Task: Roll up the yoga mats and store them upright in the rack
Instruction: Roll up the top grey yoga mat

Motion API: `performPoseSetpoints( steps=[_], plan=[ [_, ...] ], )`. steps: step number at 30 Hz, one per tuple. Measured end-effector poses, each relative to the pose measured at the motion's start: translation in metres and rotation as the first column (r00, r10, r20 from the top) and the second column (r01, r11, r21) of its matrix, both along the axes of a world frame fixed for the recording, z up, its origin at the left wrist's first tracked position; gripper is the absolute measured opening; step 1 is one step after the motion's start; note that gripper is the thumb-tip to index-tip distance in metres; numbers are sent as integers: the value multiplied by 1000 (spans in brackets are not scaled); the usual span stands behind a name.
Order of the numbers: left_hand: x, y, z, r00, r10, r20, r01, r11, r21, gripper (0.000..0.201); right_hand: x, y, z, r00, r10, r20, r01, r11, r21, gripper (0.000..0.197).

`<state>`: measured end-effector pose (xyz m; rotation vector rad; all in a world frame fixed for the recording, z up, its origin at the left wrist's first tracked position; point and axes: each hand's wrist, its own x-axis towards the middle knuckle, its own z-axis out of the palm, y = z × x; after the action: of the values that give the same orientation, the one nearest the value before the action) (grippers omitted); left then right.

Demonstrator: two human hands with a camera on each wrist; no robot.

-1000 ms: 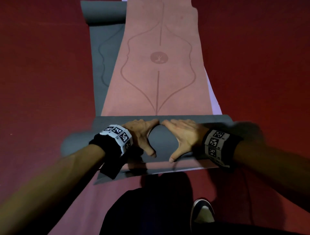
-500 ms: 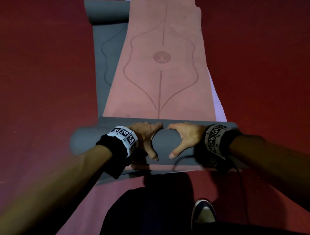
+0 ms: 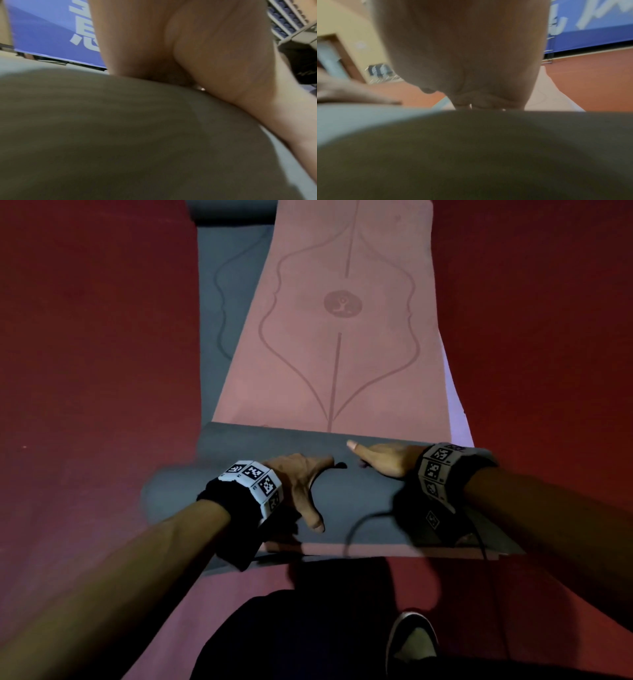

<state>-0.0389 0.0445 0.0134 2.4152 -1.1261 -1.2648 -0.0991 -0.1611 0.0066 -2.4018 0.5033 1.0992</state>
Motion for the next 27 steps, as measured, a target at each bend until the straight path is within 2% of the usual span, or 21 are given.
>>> performPoseSetpoints(
  steps=[3, 8, 12, 14, 16, 18, 22, 25, 27],
  plan=[
    [9, -2, -9, 998, 34, -60, -36, 998, -42, 102, 8, -12, 1, 989, -19, 145, 13, 999, 42, 76],
    [32, -13, -11, 953, 132, -273, -151, 987, -52, 87, 9, -22, -7, 975, 70, 212, -69, 998, -15, 53],
    [50, -25, -12, 921, 112, -373, -124, 992, -9, 85, 6, -29, -7, 960, 128, 249, -126, 992, -24, 58],
    [59, -28, -13, 904, 113, -412, -126, 992, -5, 78, 4, -33, -6, 954, 162, 254, -168, 986, 2, 74],
    [63, -28, -12, 896, 116, -429, -130, 992, -4, 77, 1, -35, -6, 939, 253, 235, -263, 965, 13, 100],
    [62, -28, -8, 896, 100, -433, -121, 992, -21, 79, 0, -40, -3, 939, 285, 192, -297, 954, 40, 109],
    [55, -30, 7, 903, 98, -419, -116, 993, -17, 87, 0, -45, 3, 943, 294, 155, -309, 947, 83, 91],
    [49, -30, 13, 909, 95, -405, -92, 995, 25, 73, -4, -42, 2, 937, 310, 164, -326, 942, 82, 84],
    [43, -29, 10, 921, 105, -375, -86, 994, 69, 79, -7, -40, 1, 943, 285, 174, -306, 945, 115, 79]
  ],
)
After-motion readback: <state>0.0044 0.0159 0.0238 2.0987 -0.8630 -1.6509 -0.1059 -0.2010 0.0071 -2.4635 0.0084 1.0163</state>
